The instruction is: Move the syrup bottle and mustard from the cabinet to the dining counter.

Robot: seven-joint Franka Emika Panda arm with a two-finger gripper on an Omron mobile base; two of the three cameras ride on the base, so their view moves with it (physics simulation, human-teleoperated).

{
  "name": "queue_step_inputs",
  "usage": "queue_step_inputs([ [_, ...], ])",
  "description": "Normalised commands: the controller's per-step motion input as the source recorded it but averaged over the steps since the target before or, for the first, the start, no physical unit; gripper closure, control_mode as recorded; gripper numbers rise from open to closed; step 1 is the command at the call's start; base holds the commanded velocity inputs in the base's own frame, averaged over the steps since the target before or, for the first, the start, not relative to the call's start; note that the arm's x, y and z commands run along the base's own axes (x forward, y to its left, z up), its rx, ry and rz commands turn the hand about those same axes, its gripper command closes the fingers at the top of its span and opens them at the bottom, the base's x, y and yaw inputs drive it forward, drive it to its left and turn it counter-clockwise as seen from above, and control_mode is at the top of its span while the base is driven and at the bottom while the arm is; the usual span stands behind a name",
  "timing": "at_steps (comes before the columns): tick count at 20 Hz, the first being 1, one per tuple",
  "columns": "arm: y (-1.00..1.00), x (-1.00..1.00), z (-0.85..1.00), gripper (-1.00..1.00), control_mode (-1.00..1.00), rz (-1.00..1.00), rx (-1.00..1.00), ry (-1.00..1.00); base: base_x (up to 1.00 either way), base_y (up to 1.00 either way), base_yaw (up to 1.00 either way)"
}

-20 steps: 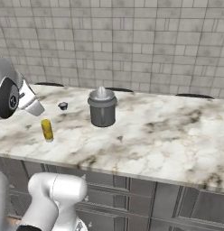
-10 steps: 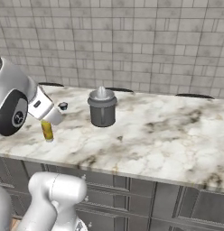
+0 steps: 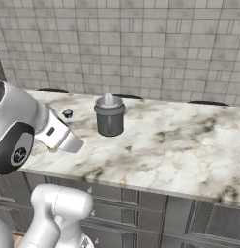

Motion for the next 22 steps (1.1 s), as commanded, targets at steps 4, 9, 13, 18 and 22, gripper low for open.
queue_step_inputs([
  [4, 0.0, -0.23, -0.02, -1.0, 1.0, -0.03, 0.0, 0.0, -0.75, -0.1, -0.1],
  [9, 0.0, 0.0, 0.0, -1.0, 1.0, 0.0, 0.0, 0.0, -1.0, -0.36, -0.24],
  [13, 0.0, 0.0, 0.0, -1.0, 1.0, 0.0, 0.0, 0.0, -0.2, -0.12, -0.87],
  [18, 0.0, 0.0, 0.0, -1.0, 1.0, 0.0, 0.0, 0.0, 0.0, 0.0, -1.0],
  [22, 0.0, 0.0, 0.0, -1.0, 1.0, 0.0, 0.0, 0.0, 0.0, -0.04, -1.0],
])
